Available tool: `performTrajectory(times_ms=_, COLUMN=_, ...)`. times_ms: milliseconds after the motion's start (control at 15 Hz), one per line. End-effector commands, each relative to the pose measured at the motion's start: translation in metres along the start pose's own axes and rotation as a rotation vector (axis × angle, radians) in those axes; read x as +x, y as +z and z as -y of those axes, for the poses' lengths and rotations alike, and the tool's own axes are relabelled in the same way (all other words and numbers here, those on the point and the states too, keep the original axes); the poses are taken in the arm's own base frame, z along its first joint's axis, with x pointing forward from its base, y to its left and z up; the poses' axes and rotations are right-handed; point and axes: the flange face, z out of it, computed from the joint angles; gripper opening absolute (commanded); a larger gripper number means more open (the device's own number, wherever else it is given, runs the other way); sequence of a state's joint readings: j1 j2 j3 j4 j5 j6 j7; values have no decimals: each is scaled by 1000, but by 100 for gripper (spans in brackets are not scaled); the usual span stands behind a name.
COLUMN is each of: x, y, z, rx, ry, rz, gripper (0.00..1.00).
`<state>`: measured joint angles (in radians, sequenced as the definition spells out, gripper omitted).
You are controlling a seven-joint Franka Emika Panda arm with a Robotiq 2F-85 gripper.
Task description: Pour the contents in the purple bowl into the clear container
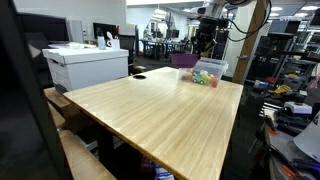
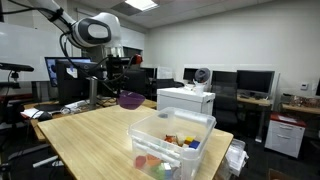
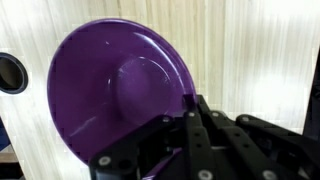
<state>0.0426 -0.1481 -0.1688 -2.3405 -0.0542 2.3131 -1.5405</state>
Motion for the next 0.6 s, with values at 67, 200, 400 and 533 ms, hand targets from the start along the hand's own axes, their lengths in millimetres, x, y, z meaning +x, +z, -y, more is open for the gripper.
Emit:
performTrajectory(times_ms=67, x=-3, y=12, z=-15, rx=-39, ry=-68, rz=19, gripper=1)
performTrajectory(times_ms=200, x=-4, y=18, z=-18, rx=-44, ry=-71, rz=24, gripper=1)
performTrajectory(times_ms=400, x=-4, y=22, z=-17, rx=-45, ry=-72, rz=31, gripper=1)
performTrajectory(times_ms=533, x=-5, y=23, z=-21, rx=-59, ry=-80, rz=38, gripper=1)
